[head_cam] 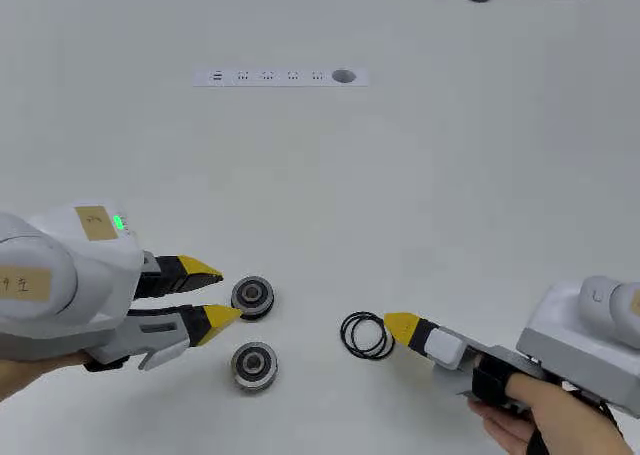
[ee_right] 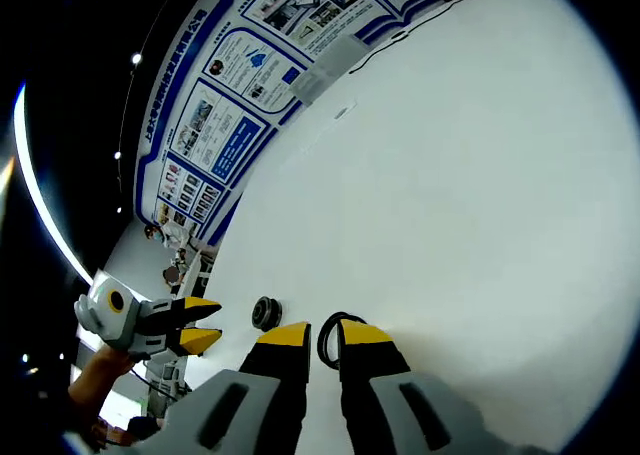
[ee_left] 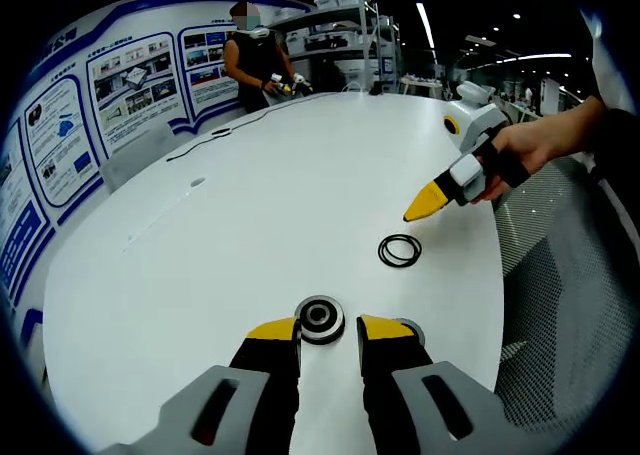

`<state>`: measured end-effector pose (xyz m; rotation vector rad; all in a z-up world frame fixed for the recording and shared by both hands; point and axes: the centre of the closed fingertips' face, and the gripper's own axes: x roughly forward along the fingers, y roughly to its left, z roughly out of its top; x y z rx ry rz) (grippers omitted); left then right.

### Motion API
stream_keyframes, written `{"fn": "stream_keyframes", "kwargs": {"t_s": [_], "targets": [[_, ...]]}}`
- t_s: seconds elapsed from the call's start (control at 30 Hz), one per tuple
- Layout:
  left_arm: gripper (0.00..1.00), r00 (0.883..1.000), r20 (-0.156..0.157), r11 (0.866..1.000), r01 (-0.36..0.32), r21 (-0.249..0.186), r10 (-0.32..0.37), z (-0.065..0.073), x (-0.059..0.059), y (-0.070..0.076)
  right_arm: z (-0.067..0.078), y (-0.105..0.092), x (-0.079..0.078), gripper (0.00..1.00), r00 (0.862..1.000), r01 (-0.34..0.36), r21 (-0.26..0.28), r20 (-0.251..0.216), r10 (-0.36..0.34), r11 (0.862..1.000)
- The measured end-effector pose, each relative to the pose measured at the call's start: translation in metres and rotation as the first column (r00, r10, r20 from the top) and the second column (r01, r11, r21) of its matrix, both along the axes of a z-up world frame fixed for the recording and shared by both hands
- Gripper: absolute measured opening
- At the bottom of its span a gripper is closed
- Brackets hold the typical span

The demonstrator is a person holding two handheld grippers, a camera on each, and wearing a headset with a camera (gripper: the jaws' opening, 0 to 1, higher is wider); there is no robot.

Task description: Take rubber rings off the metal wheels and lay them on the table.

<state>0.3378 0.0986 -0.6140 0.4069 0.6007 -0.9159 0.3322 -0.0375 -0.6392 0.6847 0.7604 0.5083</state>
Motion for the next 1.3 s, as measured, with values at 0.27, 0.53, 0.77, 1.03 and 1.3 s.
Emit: {"fn": "stream_keyframes", "kwargs": {"t_s": [0.27,0.53,0.77,1.03,1.3], "targets": [[0.22,1.000,-0.018,1.000,0.012,0.026,-0.011,-0.012,0.012,-0.006,0.010,0.032,0.004,0.24,0.995,-0.093,0.046,0.039,0.091,0.995],[0.21,0.999,-0.043,0.999,0.032,0.042,-0.031,-0.023,0.018,-0.012,0.010,0.050,0.005,0.28,0.989,-0.148,0.079,0.042,0.145,0.986],[0.20,0.997,-0.062,0.997,0.052,0.058,-0.048,-0.032,0.021,-0.017,0.005,0.058,0.010,0.29,0.987,-0.160,0.093,0.031,0.158,0.983],[0.19,0.995,-0.082,0.995,0.068,0.066,-0.063,-0.038,0.021,-0.019,0.008,0.070,0.014,0.30,0.984,-0.180,0.118,0.036,0.177,0.977],[0.17,0.994,-0.091,0.997,0.057,0.052,-0.052,-0.038,0.023,-0.019,0.006,0.074,0.015,0.30,0.982,-0.188,0.125,0.028,0.186,0.974]]}}
